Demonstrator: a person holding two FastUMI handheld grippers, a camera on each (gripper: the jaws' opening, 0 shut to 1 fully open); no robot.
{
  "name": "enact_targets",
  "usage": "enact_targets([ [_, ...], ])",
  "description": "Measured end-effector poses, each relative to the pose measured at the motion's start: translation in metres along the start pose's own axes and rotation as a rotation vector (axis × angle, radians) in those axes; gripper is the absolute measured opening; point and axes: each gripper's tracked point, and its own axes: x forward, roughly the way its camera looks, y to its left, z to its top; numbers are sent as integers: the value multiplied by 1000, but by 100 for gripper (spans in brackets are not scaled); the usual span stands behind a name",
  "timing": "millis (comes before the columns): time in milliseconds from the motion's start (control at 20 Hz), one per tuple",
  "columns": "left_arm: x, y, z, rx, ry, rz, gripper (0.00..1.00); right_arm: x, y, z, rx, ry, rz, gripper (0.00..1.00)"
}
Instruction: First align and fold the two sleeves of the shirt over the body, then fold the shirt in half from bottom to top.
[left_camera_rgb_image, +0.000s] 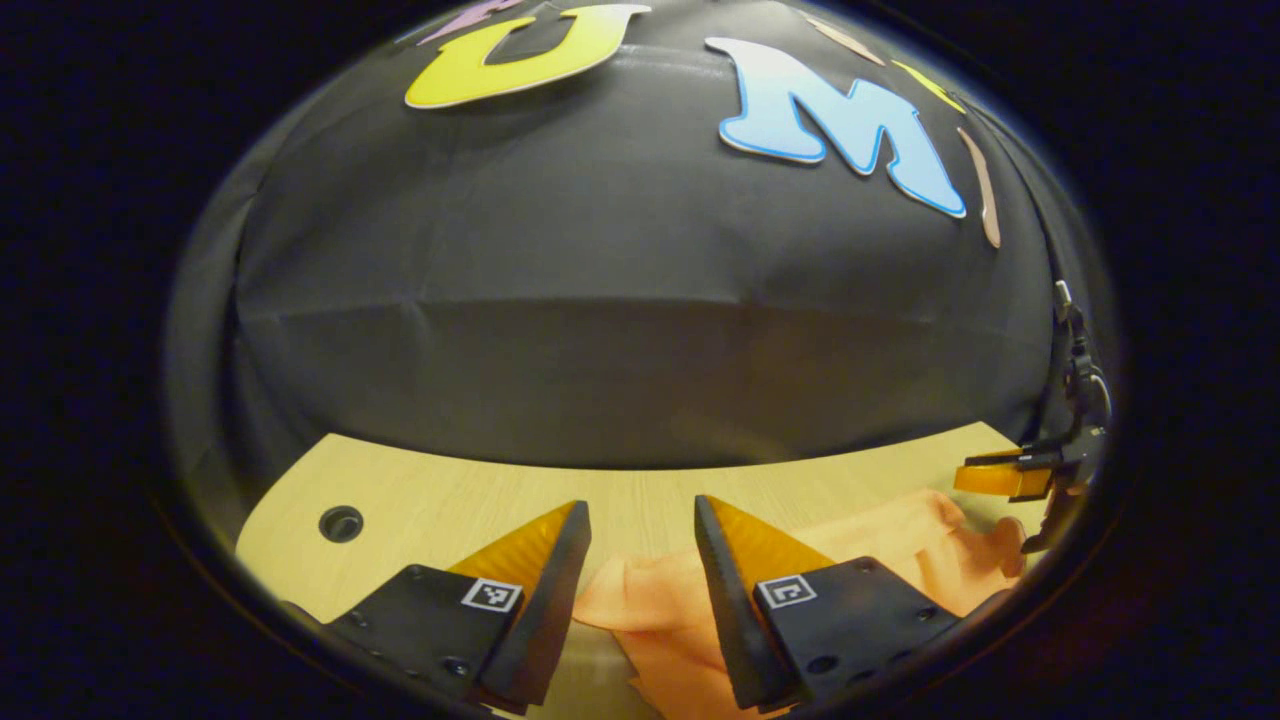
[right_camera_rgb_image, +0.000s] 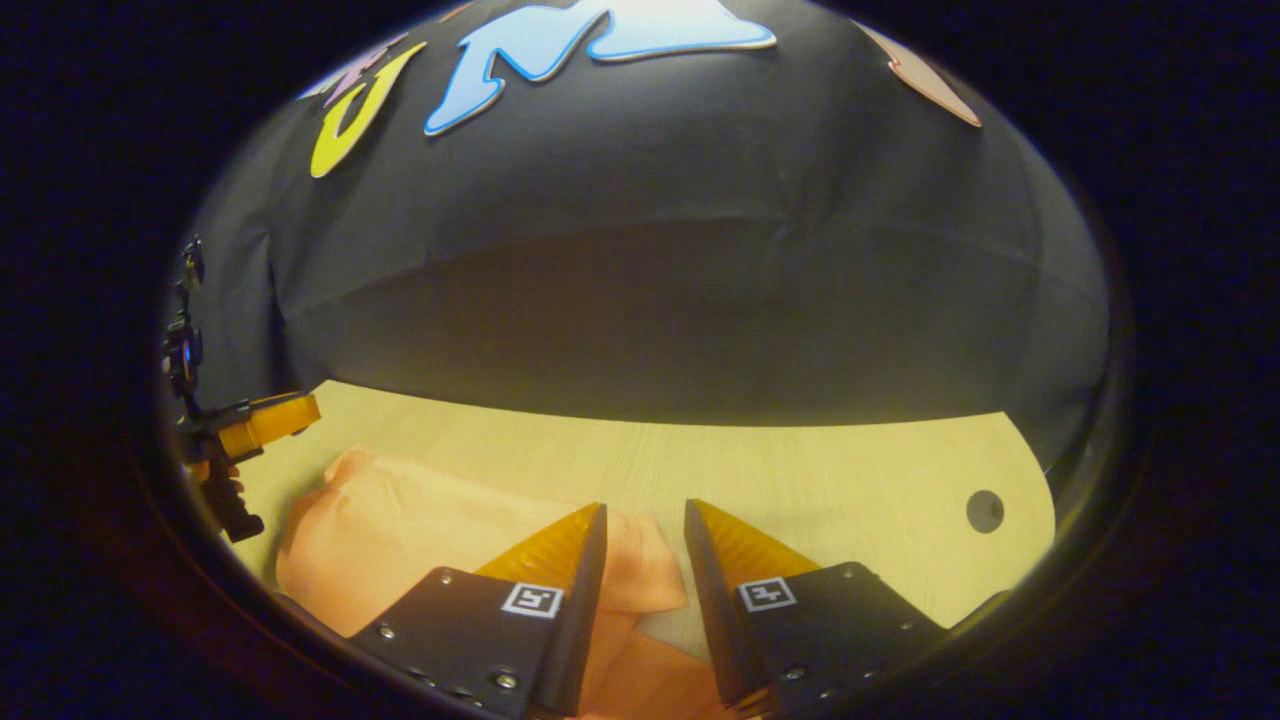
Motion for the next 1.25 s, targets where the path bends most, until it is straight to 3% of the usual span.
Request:
enact_targets([
  [250,-36,-16,25,37,2,-7,63,-38,9,24,18,-18,2,49],
  [300,-47,-19,30,41,2,-5,63,-48,11,28,21,-20,5,49],
  [350,-57,-24,37,45,4,-9,71,-60,14,33,22,-22,4,49],
  [650,-138,-58,84,46,-20,-29,62,-144,36,75,42,-73,13,49],
  [1000,-236,-93,120,40,-57,-57,62,-245,56,99,46,-143,1,49],
  [1100,-264,-102,124,49,-66,-66,71,-271,63,96,51,-152,1,49],
  [1200,-291,-110,128,33,-73,-77,71,-296,71,92,56,-162,3,49],
  [1250,-302,-113,131,24,-80,-80,71,-306,74,87,58,-163,4,42],
])
